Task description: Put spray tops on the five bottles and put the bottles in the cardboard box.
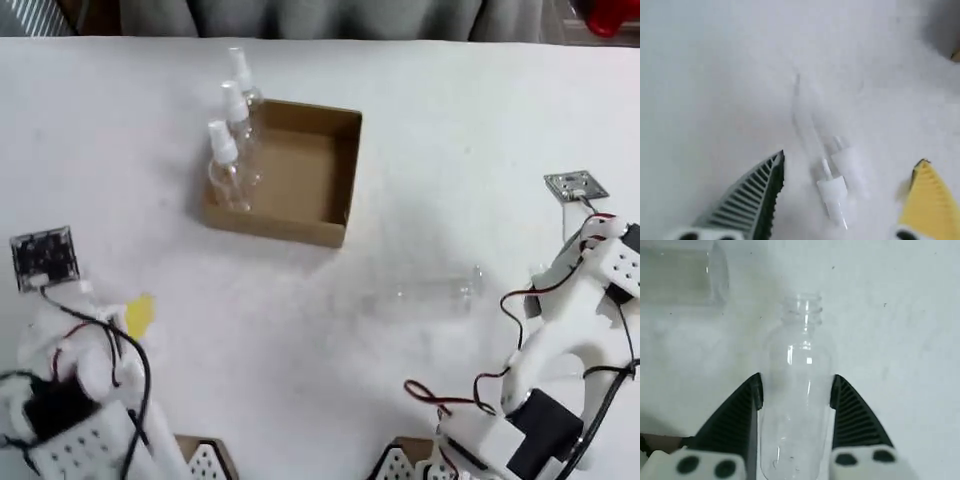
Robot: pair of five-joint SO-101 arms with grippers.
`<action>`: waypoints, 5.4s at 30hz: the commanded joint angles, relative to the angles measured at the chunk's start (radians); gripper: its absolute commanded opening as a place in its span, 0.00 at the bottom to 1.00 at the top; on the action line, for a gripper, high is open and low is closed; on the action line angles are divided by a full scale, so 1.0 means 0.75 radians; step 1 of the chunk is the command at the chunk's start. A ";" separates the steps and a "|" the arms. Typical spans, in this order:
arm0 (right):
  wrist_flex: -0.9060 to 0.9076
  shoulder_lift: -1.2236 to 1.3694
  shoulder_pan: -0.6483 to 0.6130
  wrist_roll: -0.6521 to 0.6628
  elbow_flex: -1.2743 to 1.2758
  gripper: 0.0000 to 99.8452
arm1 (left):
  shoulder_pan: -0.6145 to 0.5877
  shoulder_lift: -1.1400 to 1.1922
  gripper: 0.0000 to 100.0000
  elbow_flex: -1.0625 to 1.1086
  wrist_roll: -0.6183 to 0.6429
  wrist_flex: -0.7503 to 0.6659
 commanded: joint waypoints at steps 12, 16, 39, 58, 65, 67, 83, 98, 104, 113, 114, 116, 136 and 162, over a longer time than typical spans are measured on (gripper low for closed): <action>-0.005 -0.044 0.003 0.025 -0.010 0.02 | 0.069 0.367 0.13 -0.045 -0.342 -0.153; -0.005 -0.044 0.003 0.025 -0.010 0.02 | 0.128 0.441 0.18 -0.055 -0.362 -0.164; -0.005 -0.044 0.003 0.027 -0.008 0.02 | 0.300 0.476 0.21 0.047 -0.900 -0.489; -0.195 -0.044 -0.015 0.029 0.160 0.02 | -0.003 0.478 0.02 0.008 -1.213 -0.086; -0.193 -0.054 -0.026 0.027 0.164 0.02 | -0.003 0.478 0.02 0.135 -1.225 -0.121; -0.193 -0.056 -0.026 0.027 0.164 0.02 | -0.011 0.478 0.02 0.168 -1.230 -0.188; -0.191 -0.056 -0.046 0.016 0.164 0.02 | -0.017 0.472 0.02 0.397 -1.363 -0.297; -0.146 -0.058 -0.060 0.012 0.158 0.02 | 0.433 0.478 0.02 0.387 -1.049 -0.286; -0.144 -0.058 -0.060 0.012 0.158 0.02 | 0.615 0.478 0.02 0.385 -0.837 -0.325; -0.144 -0.058 -0.060 0.012 0.158 0.02 | 0.856 0.472 0.02 0.385 -0.910 -0.258; -0.144 -0.058 -0.060 0.012 0.155 0.02 | 0.889 0.476 0.02 0.385 -0.910 -0.258; -0.144 -0.058 -0.060 0.012 0.155 0.02 | 0.954 0.476 0.02 0.387 -0.910 -0.252; -0.058 -0.060 -0.062 0.012 0.115 0.02 | 0.952 0.799 0.02 0.172 -0.687 -0.423; 0.003 -0.058 -0.058 0.012 0.074 0.02 | 0.889 1.116 0.02 -0.231 -0.597 -0.599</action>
